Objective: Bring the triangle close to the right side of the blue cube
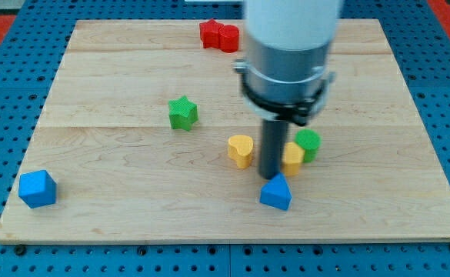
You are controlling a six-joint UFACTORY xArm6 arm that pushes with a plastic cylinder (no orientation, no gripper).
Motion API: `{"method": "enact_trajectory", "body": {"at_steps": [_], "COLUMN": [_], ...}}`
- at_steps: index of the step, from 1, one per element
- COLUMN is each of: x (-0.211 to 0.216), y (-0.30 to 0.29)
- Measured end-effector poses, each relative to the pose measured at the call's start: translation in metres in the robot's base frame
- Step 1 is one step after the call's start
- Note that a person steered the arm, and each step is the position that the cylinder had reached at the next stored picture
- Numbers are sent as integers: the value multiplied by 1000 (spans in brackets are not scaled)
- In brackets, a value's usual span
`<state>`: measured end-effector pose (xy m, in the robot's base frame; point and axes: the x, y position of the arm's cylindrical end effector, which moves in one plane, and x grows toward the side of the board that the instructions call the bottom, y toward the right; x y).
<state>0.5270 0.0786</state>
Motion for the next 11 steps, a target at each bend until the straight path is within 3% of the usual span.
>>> {"method": "enact_trajectory", "body": {"at_steps": [2, 4, 6, 9, 11], "x": [44, 33, -5, 2, 4], "y": [57, -86, -42, -258, -259]}}
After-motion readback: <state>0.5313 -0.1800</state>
